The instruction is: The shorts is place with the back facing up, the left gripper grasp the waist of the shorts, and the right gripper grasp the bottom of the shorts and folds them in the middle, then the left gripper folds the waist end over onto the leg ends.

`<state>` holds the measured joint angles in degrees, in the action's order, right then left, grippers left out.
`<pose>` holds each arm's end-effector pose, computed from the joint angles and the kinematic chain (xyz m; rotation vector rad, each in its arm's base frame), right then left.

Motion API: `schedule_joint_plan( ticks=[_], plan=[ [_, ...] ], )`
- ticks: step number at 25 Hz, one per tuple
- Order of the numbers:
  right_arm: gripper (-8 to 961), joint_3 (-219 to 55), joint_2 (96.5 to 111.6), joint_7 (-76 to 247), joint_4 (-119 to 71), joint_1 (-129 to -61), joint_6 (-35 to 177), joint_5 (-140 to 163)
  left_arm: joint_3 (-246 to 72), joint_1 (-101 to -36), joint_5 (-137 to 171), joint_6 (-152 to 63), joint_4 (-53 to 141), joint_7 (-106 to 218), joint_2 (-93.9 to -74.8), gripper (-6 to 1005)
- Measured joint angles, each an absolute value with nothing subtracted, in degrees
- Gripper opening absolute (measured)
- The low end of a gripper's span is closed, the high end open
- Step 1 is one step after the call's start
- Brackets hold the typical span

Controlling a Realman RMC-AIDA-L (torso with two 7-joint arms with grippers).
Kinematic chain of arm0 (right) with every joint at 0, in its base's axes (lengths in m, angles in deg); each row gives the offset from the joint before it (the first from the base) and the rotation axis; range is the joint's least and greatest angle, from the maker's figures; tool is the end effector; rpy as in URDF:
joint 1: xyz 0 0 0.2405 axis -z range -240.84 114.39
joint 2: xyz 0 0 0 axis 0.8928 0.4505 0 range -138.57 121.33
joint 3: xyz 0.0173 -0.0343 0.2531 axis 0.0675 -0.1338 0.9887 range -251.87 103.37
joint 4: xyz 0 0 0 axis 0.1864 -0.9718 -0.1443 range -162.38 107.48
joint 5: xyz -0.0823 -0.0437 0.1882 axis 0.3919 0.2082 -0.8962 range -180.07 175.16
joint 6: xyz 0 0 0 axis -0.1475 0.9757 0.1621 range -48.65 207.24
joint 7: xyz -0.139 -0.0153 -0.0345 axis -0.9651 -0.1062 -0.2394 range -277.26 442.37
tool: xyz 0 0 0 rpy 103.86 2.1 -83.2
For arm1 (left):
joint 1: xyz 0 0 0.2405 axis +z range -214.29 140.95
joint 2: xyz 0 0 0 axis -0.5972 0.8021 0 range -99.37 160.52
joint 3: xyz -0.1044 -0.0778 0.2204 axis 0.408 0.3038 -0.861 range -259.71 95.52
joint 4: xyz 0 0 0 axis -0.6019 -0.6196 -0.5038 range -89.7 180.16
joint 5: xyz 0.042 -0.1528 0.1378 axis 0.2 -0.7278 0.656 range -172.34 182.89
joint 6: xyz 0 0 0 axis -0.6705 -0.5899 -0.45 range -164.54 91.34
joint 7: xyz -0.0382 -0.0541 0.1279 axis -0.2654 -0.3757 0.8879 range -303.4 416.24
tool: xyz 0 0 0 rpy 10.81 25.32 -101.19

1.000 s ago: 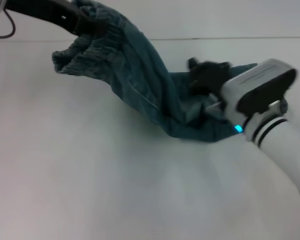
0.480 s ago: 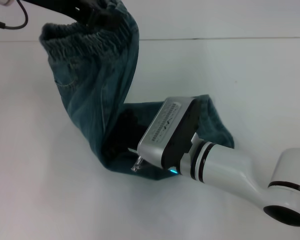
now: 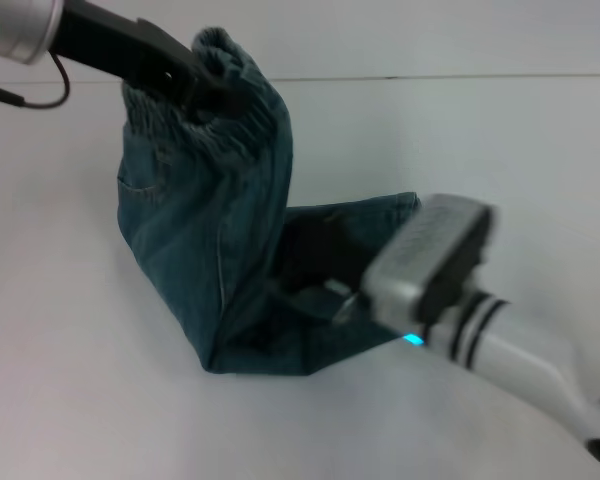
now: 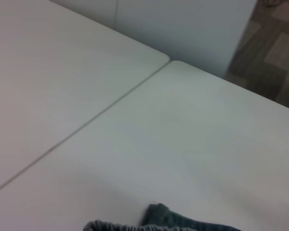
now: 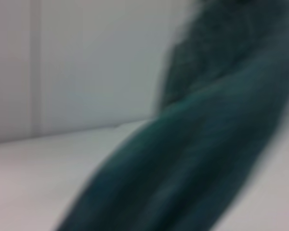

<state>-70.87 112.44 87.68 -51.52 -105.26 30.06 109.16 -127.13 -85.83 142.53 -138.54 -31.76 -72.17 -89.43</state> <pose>0.1957 0.3255 -0.1587 -2.3586 0.3949 0.6790 -0.1055 0.3901 0.0763 -2.7722 -0.6929 -0.1434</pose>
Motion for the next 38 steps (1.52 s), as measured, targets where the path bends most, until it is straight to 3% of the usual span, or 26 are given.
schedule_joint_plan(
  ticks=[4, 10, 23, 29, 37, 38],
  plan=[
    [18, -63.9, 112.05, 92.5, -45.8, -100.0, 21.3, 109.0, -127.3, -85.7, 141.2, -138.7, -30.4, -70.7, -91.10, 113],
    [21, -52.1, 111.78, 98.1, -39.2, -97.9, 15.9, 102.9, -132.3, -86.5, 138.3, -136.5, -23.4, -66.5, -92.89, 134],
    [27, -52.1, 111.61, 106.1, -35.1, -97.9, 11.9, 97.8, -148.5, -86.2, 136.4, -116.0, -9.4, -69.6, -93.54, 180],
    [29, -58.3, 111.13, 110.8, -33.5, -98.0, 10.6, 98.3, -146.5, -80.6, 130.9, -116.3, -14.1, -68.6, -93.35, 442],
    [33, -77.0, 110.86, 139.4, -15.3, -100.4, 1.2, 104.4, -133.3, -69.6, 122.5, -123.2, -18.6, -61.7, -93.26, 789],
    [74, -80.0, 110.81, 142.9, -12.8, -100.5, 0.1, 104.8, -131.1, -68.4, 121.9, -124.3, -18.5, -60.5, -93.13, 826]
  ],
)
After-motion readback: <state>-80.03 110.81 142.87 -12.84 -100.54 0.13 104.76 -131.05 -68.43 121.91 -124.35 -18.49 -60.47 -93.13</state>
